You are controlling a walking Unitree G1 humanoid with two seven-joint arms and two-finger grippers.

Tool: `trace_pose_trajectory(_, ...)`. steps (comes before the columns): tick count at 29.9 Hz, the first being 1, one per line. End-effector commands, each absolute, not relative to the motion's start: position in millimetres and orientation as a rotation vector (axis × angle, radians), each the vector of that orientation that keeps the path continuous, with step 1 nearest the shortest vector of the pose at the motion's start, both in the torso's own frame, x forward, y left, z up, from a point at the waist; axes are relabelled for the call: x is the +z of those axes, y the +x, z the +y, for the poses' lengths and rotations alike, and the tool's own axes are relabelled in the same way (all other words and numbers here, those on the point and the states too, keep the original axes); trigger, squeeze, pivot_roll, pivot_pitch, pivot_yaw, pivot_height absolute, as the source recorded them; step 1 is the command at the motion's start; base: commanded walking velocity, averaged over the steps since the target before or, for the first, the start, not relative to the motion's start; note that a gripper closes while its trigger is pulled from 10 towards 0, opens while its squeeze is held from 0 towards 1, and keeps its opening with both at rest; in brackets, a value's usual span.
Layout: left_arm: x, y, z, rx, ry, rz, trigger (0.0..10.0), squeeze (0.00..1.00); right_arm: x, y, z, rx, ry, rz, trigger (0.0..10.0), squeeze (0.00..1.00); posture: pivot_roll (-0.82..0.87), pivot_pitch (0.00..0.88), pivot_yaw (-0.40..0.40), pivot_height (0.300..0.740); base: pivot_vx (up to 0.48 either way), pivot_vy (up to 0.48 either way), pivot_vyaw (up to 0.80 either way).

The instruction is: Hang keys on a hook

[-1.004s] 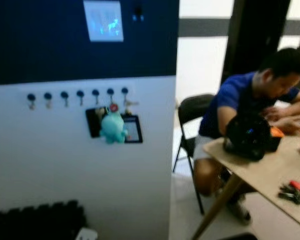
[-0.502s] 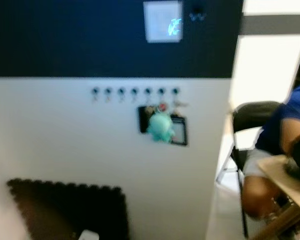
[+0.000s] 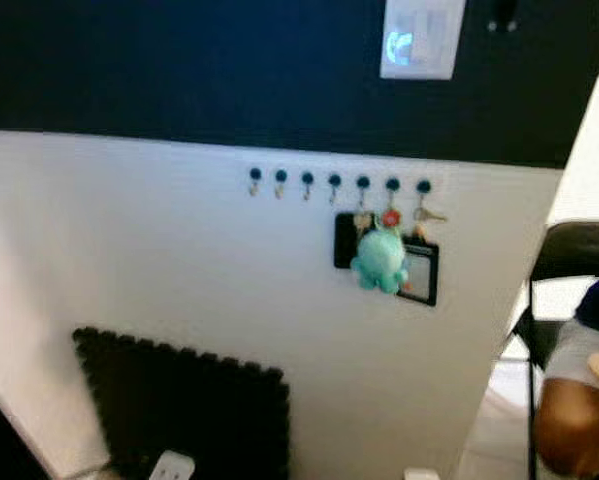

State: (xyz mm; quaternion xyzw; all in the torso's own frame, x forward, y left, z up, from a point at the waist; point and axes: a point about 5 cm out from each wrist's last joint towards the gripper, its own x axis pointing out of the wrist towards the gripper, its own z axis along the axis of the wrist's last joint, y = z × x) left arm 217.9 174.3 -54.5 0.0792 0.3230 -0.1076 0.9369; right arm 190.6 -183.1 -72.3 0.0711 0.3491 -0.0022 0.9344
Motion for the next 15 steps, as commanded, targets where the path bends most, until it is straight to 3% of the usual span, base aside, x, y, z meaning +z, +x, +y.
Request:
trace_pose_trajectory(1,-57.0,213.9,176.1,-0.23,0.175,0.676,10.0,0.0,-75.3,185.3,-184.3,-0.024,0.162,0.734,10.0,0.0,0.06,0.023,0.02,0.74,0.0,0.0,0.0)
trace_pose_trajectory(9,-56.2,215.7,175.2,-0.237,0.187,0.674,10.0,0.0,-76.3,183.3,-183.8,-0.025,0.166,0.737,10.0,0.0,0.06,0.024,0.02,0.74,0.0,0.0,0.0)
trace_pose_trajectory(15,-57.1,215.8,175.0,-0.233,0.209,0.687,10.0,0.0,-76.4,182.8,-183.6,-0.023,0.167,0.737,10.0,0.0,0.06,0.024,0.021,0.74,0.0,-0.48,0.0)
